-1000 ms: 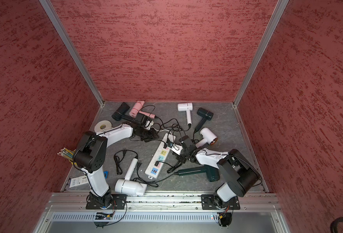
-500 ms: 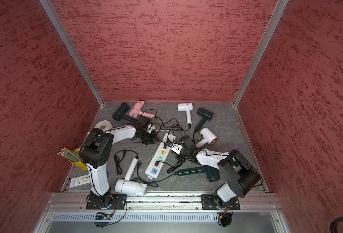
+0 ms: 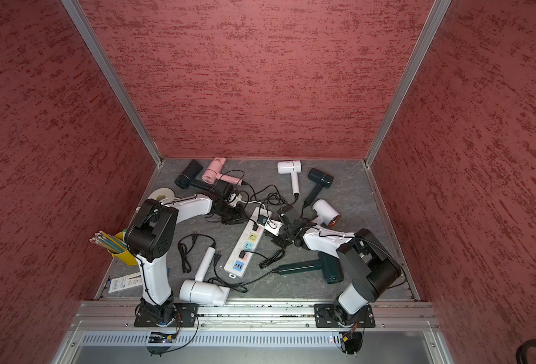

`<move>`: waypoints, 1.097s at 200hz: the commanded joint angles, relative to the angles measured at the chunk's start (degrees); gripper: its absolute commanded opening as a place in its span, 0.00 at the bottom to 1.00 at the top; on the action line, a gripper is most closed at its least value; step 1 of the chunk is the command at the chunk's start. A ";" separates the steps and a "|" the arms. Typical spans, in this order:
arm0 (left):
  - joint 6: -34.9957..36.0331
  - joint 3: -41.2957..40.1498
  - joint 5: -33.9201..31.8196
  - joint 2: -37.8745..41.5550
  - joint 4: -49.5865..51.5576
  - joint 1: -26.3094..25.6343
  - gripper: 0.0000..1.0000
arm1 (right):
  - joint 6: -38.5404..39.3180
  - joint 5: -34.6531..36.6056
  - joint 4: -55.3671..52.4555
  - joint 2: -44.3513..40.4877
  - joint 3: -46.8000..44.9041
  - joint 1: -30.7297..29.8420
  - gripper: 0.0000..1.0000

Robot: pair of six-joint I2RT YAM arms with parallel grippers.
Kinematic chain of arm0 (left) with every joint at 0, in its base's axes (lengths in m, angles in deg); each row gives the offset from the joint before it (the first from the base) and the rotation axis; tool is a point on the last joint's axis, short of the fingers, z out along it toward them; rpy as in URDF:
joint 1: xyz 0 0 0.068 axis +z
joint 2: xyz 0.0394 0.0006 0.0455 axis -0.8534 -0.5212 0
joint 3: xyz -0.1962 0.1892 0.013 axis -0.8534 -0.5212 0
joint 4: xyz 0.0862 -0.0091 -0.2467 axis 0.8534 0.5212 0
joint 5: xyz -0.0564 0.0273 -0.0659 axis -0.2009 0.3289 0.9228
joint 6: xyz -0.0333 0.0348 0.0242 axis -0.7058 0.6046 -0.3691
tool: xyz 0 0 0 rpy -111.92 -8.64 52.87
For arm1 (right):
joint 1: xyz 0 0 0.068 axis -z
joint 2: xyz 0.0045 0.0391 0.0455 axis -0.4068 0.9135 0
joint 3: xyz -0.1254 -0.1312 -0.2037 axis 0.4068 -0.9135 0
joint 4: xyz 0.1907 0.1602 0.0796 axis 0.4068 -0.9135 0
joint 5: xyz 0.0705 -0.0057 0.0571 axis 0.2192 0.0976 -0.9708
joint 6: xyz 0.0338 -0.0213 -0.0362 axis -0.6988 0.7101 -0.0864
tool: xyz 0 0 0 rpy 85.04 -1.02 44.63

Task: Charge the blow dryers
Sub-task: Insert the plug into the socket.

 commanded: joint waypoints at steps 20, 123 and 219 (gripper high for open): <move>0.93 0.25 1.81 -1.81 -1.79 0.35 0.32 | -2.18 -2.07 -0.45 4.30 5.19 -0.20 0.00; 2.00 3.04 5.96 -5.28 -5.49 2.14 0.32 | -15.39 -1.54 10.55 3.69 3.01 -3.97 0.00; 2.63 3.00 7.87 -6.24 -7.04 2.31 0.32 | -20.36 3.25 19.99 3.72 -2.49 -4.92 0.00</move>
